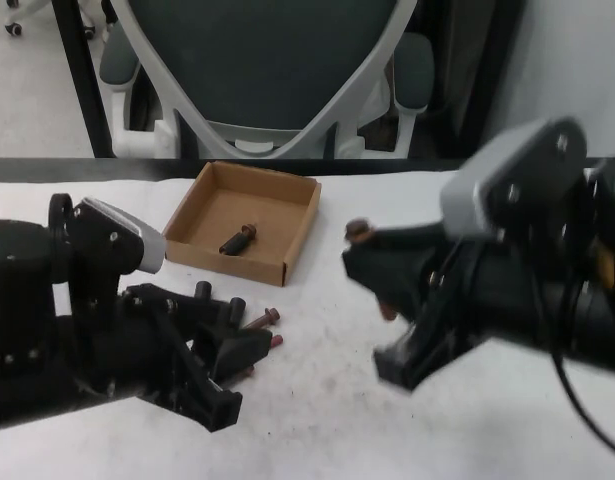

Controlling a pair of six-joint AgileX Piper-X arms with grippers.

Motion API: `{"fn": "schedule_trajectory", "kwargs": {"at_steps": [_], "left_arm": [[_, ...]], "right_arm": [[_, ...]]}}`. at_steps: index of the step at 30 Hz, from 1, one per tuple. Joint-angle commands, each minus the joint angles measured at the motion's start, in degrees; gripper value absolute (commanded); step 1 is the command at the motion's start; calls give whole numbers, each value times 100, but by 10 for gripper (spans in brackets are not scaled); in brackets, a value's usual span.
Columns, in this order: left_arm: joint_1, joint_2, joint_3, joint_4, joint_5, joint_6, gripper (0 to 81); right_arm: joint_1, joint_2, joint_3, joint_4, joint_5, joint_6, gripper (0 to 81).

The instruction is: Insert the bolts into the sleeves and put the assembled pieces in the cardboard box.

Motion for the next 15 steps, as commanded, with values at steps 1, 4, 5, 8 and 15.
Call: {"fn": "schedule_trajectory", "kwargs": {"at_steps": [1, 4, 5, 8, 15], "left_arm": [[11, -15, -154, 355, -210, -129, 468], [11, -15, -295, 722, -324, -129, 468], [11, -15, -358, 820, -336, -129, 468], [11, -15, -543, 1091, -509, -129, 468], [23, 436, -1205, 2117, -776, 57, 468]], "right_arm": [[-316, 182, -344, 286, -425, 85, 2], [-577, 536, -726, 682, -691, 141, 2], [-633, 660, -842, 808, -782, 141, 2], [-788, 1175, -1282, 1121, -1003, 141, 2], [-942, 2345, -2331, 1702, -1276, 141, 2]]}}
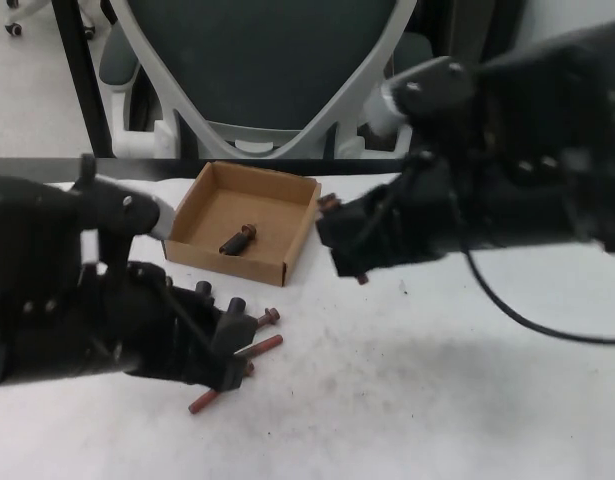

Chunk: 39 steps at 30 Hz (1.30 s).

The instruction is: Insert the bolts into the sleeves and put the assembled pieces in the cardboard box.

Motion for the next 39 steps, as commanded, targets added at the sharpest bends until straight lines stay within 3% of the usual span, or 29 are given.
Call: {"fn": "schedule_trajectory", "kwargs": {"at_steps": [1, 19, 25, 39], "left_arm": [[13, 64, -117, 186, -116, 109, 468], [13, 2090, -934, 1195, -627, 749, 468], [13, 2362, -1066, 1288, -1080, 945, 468], [-10, 2847, -1515, 1277, -1100, 1372, 468]], "right_arm": [[-80, 734, -804, 466, -163, -3, 2], [-266, 2961, -3728, 2304, -292, -45, 2], [-371, 3576, -4508, 2754, -364, -78, 2], [-606, 4706, -5991, 3536, -488, -168, 2]]}}
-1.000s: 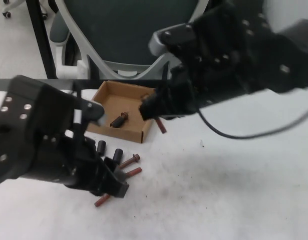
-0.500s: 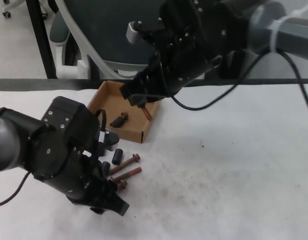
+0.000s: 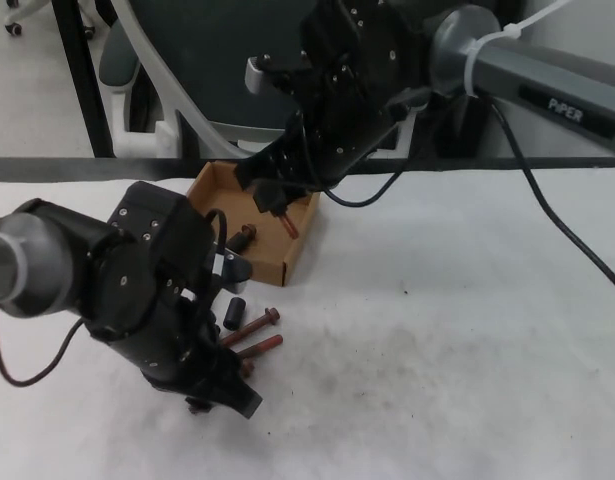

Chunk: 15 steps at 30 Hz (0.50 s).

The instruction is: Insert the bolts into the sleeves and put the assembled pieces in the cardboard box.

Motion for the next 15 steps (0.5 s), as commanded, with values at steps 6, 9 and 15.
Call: {"fn": "schedule_trajectory", "kwargs": {"at_steps": [6, 9, 15], "left_arm": [[-132, 450, -280, 28, -122, 472, 468], [-257, 600, -354, 26, -245, 656, 468], [-348, 740, -434, -23, -469, 769, 464]], "right_arm": [[-106, 350, -759, 244, -147, -79, 2], [-125, 470, -969, 283, -147, -79, 2], [-142, 685, -1244, 320, -147, -79, 2]]}}
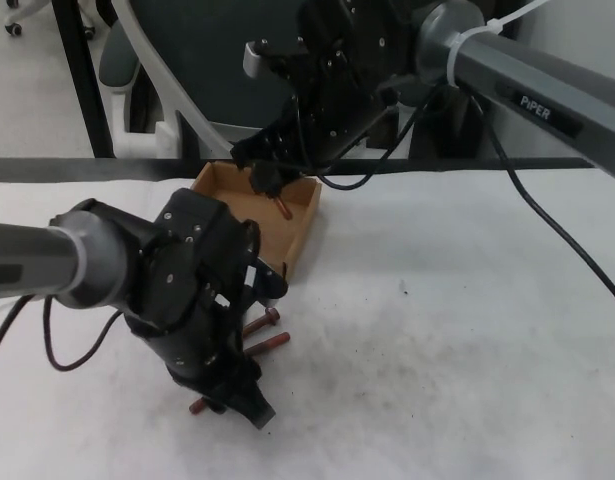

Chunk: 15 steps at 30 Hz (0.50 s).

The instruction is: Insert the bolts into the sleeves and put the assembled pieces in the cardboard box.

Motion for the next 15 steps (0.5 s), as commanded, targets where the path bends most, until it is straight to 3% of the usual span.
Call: {"fn": "schedule_trajectory", "kwargs": {"at_steps": [1, 7, 15], "left_arm": [[-46, 187, -9, -68, -109, 53, 453], [-46, 201, -9, -88, -109, 142, 319], [-46, 201, -9, -119, -109, 184, 228]], "right_arm": [[-42, 82, -178, 48, -81, -43, 2], [-99, 311, -232, 59, -81, -31, 2], [-150, 544, -260, -9, -81, -27, 2]]}}
